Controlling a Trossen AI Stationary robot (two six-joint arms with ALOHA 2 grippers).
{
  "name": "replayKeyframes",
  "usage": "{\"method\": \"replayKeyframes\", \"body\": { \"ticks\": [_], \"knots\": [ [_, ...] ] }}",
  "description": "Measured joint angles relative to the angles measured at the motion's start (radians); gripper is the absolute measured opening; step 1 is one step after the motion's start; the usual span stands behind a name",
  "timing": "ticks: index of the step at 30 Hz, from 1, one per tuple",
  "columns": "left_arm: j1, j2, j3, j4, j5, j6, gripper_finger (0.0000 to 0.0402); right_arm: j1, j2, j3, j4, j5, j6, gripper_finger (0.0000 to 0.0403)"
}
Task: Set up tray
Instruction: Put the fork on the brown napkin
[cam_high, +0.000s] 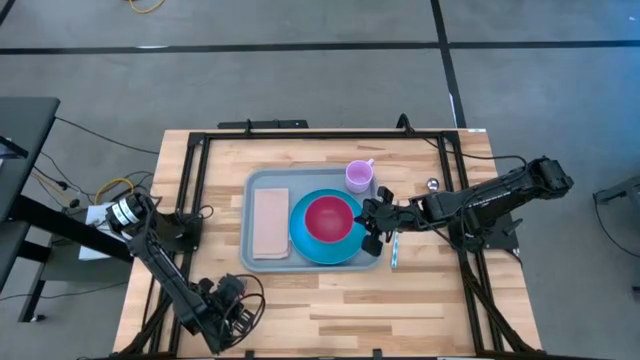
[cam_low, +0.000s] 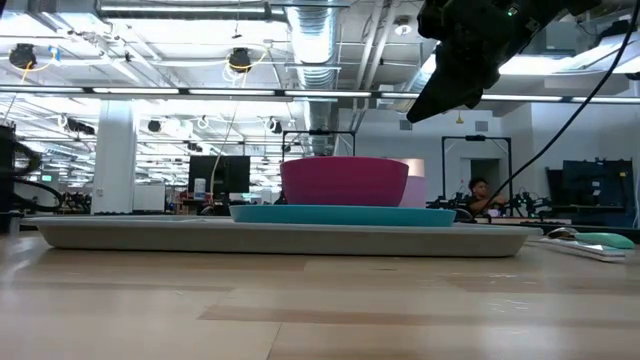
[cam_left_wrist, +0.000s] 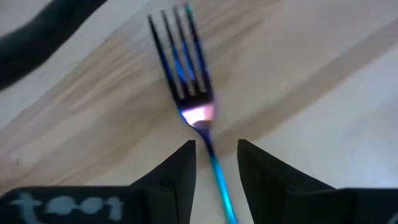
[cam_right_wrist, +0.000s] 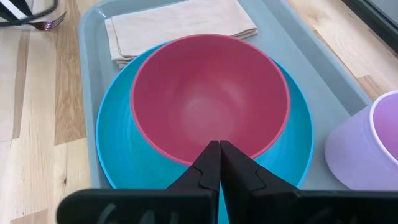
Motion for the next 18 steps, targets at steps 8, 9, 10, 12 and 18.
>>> {"method": "replayKeyframes", "body": {
  "ticks": [8, 9, 10, 12, 18],
  "knots": [
    [-0.007, -0.004, -0.077, 0.111, 0.025, 0.007, 0.0091, 0.000, 0.000, 0.000, 0.000, 0.000, 0.000, 0.0001],
    [-0.008, -0.003, -0.077, 0.107, 0.018, 0.006, 0.0087, 0.000, 0.000, 0.000, 0.000, 0.000, 0.000, 0.0001],
    [-0.010, -0.003, -0.077, 0.102, 0.008, 0.006, 0.0084, 0.000, 0.000, 0.000, 0.000, 0.000, 0.000, 0.0001],
    [-0.012, -0.002, -0.078, 0.089, -0.011, 0.005, 0.0075, 0.000, 0.000, 0.000, 0.000, 0.000, 0.000, 0.0001],
    [-0.011, -0.002, -0.078, 0.081, -0.005, 0.010, 0.0019, 0.000, 0.000, 0.000, 0.000, 0.000, 0.000, 0.0001]
  ]
}}
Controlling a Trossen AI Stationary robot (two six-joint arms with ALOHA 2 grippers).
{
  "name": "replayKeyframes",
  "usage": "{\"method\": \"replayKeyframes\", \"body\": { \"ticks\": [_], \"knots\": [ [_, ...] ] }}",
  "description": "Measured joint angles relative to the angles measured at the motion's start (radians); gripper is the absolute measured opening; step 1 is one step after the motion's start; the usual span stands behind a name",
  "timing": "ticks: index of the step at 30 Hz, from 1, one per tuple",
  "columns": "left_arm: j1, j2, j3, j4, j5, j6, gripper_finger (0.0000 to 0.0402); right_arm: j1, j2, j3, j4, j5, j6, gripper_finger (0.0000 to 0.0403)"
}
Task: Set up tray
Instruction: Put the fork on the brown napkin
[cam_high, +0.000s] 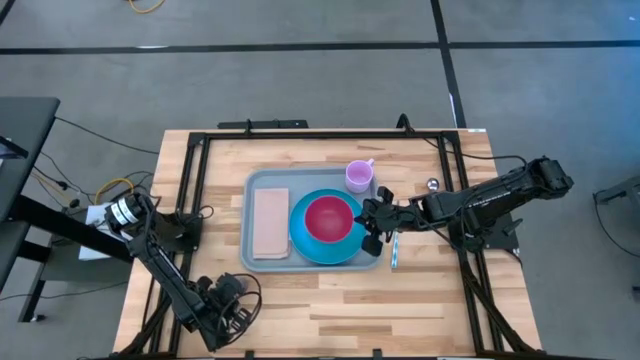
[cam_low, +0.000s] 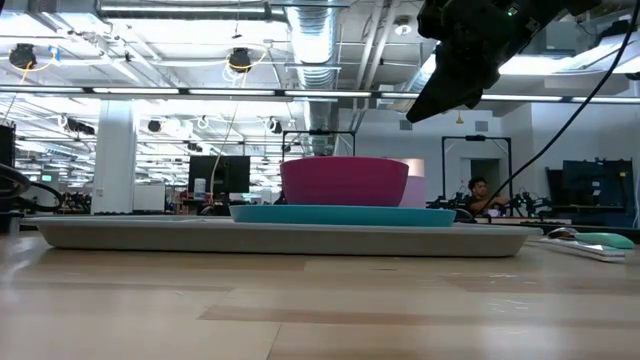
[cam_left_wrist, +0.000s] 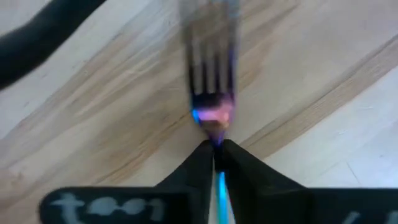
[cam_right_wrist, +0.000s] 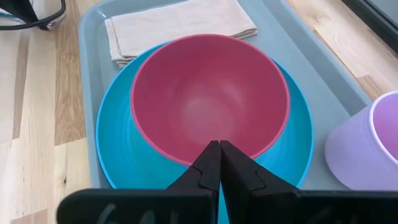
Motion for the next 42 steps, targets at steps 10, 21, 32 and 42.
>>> {"method": "replayKeyframes", "body": {
  "ticks": [10, 21, 32, 42],
  "knots": [
    [0.017, 0.005, 0.073, -0.065, -0.087, -0.149, 0.0004, 0.000, 0.000, 0.000, 0.000, 0.000, 0.000, 0.0001],
    [0.160, 0.003, 0.285, -0.404, -0.362, 0.011, 0.0002, 0.000, 0.000, 0.000, 0.000, 0.000, 0.000, 0.0001],
    [0.591, 0.003, 0.292, -0.546, -0.411, 0.321, 0.0005, 0.000, 0.000, 0.000, 0.000, 0.000, 0.000, 0.0001],
    [0.800, 0.003, 0.292, -0.422, -0.421, 0.458, 0.0015, 0.000, 0.000, 0.000, 0.000, 0.000, 0.000, 0.0001]
  ]
}}
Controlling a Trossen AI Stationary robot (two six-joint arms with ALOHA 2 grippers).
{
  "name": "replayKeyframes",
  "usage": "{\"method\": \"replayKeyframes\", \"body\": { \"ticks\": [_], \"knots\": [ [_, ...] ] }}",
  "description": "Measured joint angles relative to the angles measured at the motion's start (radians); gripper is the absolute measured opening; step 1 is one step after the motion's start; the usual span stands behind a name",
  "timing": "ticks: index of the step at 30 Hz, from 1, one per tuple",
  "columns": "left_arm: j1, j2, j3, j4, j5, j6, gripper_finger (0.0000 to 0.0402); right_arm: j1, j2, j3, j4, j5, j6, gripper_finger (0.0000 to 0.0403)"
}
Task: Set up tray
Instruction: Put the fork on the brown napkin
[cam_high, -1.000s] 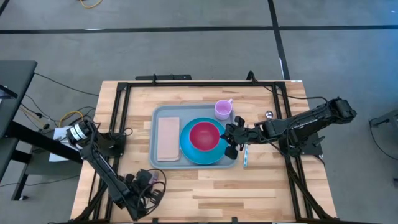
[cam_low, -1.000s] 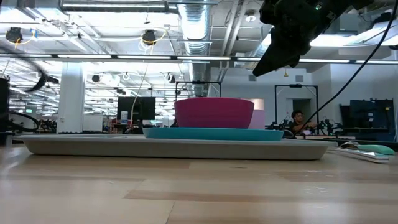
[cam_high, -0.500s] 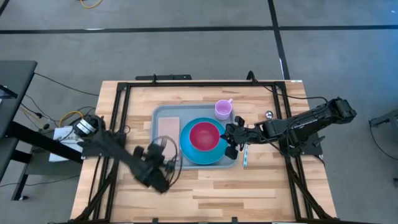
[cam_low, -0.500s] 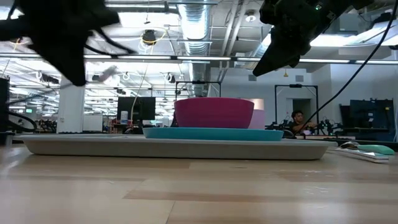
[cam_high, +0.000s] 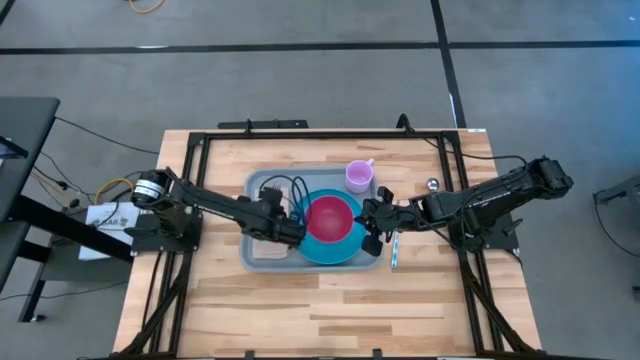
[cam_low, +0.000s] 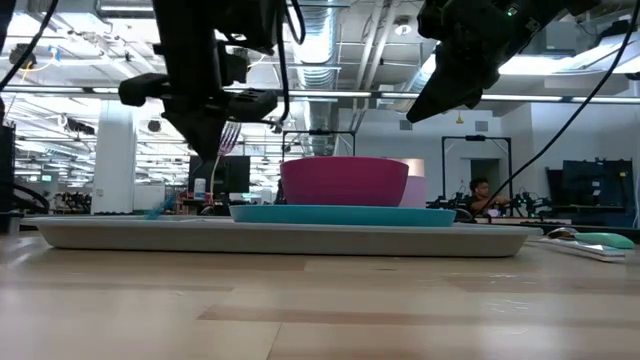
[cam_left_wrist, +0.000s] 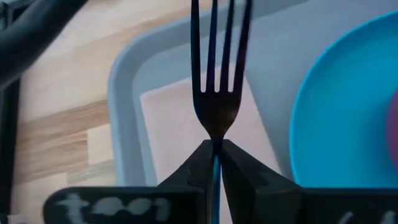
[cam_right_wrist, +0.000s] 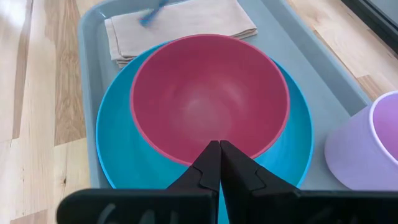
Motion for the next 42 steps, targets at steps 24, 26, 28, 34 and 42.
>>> {"method": "replayKeyframes", "body": {
  "ticks": [24, 26, 28, 34, 42],
  "knots": [
    [-0.044, -0.002, -0.217, 0.183, 0.029, -0.187, 0.0007, 0.000, 0.000, 0.000, 0.001, 0.000, 0.000, 0.0001],
    [-0.042, -0.002, -0.217, 0.200, 0.022, -0.176, 0.0007, 0.000, 0.000, 0.000, 0.001, 0.000, 0.000, 0.0001],
    [-0.040, -0.002, -0.217, 0.212, 0.015, -0.160, 0.0006, 0.000, 0.000, 0.000, 0.001, 0.000, 0.000, 0.0001],
    [-0.034, -0.002, -0.217, 0.214, 0.032, -0.143, 0.0006, 0.000, 0.000, 0.000, 0.001, 0.000, 0.000, 0.0001],
    [-0.029, -0.002, -0.217, 0.227, 0.004, -0.099, 0.0006, 0.000, 0.000, 0.000, 0.001, 0.000, 0.000, 0.0001]
  ]
}}
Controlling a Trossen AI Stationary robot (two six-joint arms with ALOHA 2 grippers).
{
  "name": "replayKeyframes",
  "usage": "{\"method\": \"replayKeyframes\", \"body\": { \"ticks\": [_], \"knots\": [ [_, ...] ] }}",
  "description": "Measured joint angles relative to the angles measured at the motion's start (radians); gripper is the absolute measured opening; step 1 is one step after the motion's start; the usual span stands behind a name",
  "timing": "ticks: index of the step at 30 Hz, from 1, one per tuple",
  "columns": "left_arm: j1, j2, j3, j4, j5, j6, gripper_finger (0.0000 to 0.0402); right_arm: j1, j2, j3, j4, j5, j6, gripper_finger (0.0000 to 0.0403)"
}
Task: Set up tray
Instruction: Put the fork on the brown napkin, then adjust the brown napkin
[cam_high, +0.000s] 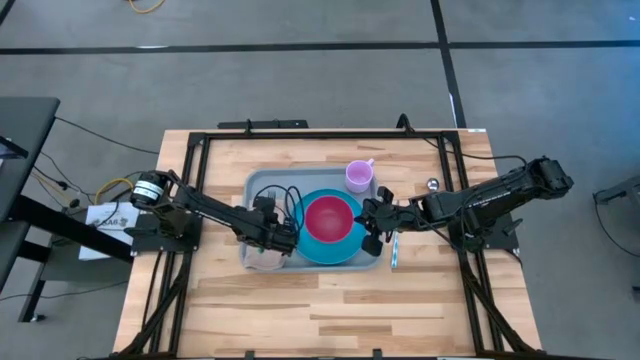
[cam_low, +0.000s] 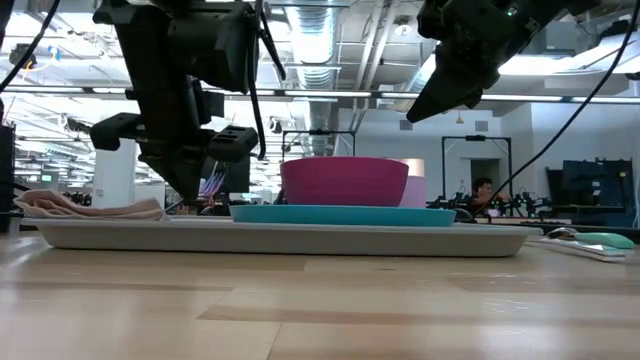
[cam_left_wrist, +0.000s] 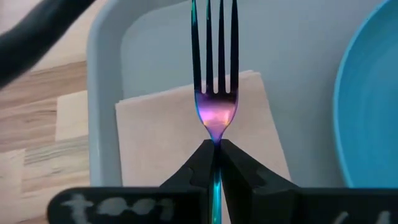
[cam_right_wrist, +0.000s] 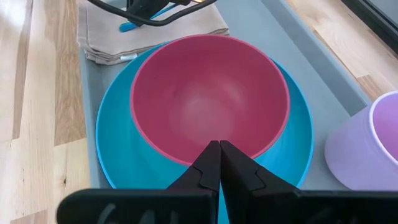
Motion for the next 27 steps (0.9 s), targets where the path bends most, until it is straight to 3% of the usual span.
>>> {"method": "replayKeyframes", "body": {
  "ticks": [7, 18, 27],
  "knots": [
    [0.000, 0.000, 0.000, 0.004, 0.021, -0.009, 0.0008, 0.000, 0.000, 0.000, 0.000, 0.000, 0.000, 0.0001],
    [0.000, 0.000, 0.000, -0.017, 0.002, 0.008, 0.0042, 0.000, 0.000, 0.000, 0.000, 0.000, 0.000, 0.0001],
    [-0.003, 0.000, 0.000, -0.012, 0.035, 0.020, 0.0039, 0.000, 0.000, 0.000, 0.000, 0.000, 0.000, 0.0001]
  ]
}}
